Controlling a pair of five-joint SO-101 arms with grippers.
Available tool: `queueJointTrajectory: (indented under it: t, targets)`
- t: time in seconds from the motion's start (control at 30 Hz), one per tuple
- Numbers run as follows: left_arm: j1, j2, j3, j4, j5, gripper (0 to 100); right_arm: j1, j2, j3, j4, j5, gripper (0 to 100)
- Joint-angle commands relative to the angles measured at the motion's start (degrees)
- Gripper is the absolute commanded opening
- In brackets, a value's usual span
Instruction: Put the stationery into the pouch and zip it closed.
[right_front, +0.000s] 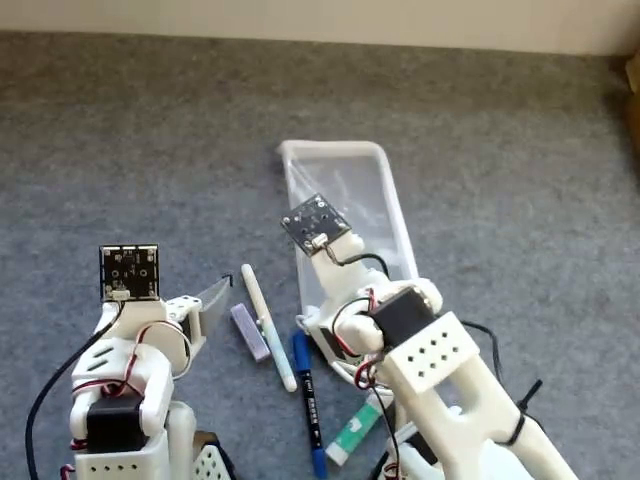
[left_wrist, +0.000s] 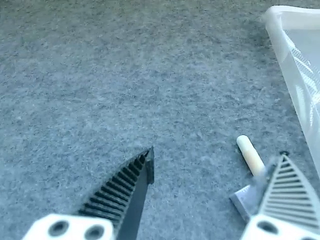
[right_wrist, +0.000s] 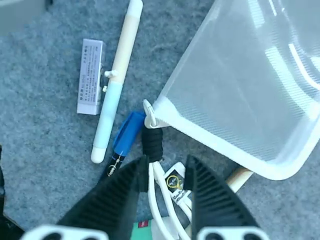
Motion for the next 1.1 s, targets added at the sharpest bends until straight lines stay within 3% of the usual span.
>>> queueJointTrajectory:
  t: [0.0,0.27,0.43,0.67,0.83,1.07]
  targets:
    - [-0.92,0.48,-0.40,-0.18,0.62,34,0.13,7.60,-3.74,-1.63,0.44,5.7]
    - [-1.01,0.48,-0.31,-0.18,0.62,34,-7.87,18.15,-6.90,-2.59,-3.34,12.4]
    - [-1.01,0.48,-0.31,-0.09,0.53,34,-7.69,18.59,-6.46,-11.91,-3.87,12.3]
    - [-2.07,0.48,-0.31,-0.09,0.53,34,-7.87,19.30,-5.85,-21.23,-3.78,0.3]
    - [-3.91,0.48,-0.31,-0.18,0.53,34,-7.96,19.30,0.31,-29.05,-3.78,0.5]
    - [-3.91,0.48,-0.31,-0.18,0.53,34,-7.87,19.91,3.30,-30.02,-3.78,0.5]
